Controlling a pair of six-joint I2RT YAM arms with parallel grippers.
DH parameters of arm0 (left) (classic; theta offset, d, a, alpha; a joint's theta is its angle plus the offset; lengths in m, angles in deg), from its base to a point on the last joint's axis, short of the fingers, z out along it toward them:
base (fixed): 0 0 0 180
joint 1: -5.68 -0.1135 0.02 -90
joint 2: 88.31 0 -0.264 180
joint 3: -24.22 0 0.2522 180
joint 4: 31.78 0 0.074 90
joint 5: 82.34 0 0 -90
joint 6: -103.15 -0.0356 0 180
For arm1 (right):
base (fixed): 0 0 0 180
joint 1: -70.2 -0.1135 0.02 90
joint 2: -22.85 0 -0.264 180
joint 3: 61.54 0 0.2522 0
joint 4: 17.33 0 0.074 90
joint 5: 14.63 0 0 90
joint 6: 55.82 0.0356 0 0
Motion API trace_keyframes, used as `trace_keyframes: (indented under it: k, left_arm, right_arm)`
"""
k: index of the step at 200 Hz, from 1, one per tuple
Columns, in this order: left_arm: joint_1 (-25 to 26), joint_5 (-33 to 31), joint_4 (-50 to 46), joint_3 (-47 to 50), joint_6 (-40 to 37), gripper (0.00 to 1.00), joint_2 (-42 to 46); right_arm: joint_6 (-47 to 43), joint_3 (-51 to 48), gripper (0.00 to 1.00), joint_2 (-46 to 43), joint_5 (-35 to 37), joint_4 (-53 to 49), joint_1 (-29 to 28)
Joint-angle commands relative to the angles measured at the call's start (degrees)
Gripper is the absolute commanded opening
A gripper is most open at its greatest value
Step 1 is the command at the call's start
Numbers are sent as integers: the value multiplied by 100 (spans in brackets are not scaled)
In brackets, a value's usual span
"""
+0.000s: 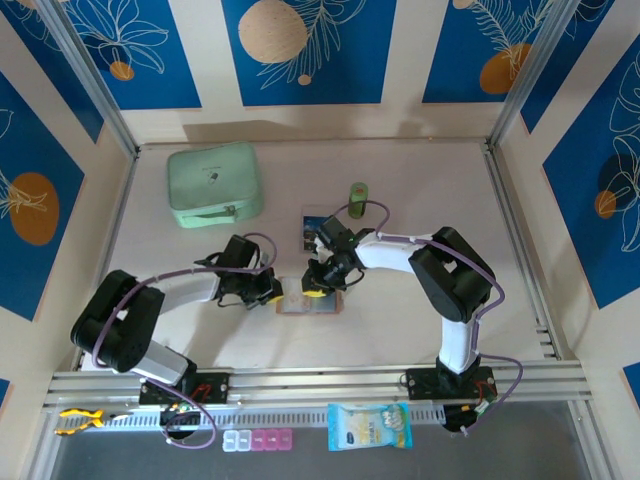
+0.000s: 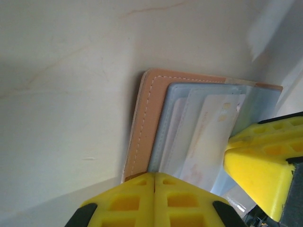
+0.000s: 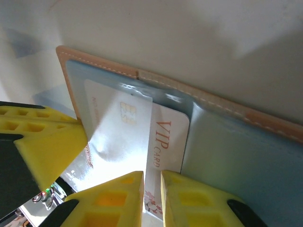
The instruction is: Take the credit cards out of the card holder
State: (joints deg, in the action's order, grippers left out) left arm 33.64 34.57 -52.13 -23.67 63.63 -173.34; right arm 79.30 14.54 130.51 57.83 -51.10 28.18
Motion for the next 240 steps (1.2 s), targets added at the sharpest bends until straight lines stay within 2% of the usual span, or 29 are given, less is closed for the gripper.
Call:
trace_keyframes:
  k: [1, 93, 240]
  left_arm:
    - [-69, -144, -367, 135, -126, 4, 92]
    - [-57, -63, -711, -396, -249, 5, 426]
    - [302, 278, -182, -489, -157, 2, -302]
  right_arm:
    - [-222, 109, 20, -135, 117, -396, -34]
    - [-145, -49, 20, -539, -31, -126, 10]
    - [-70, -200, 22, -265, -63, -166, 124]
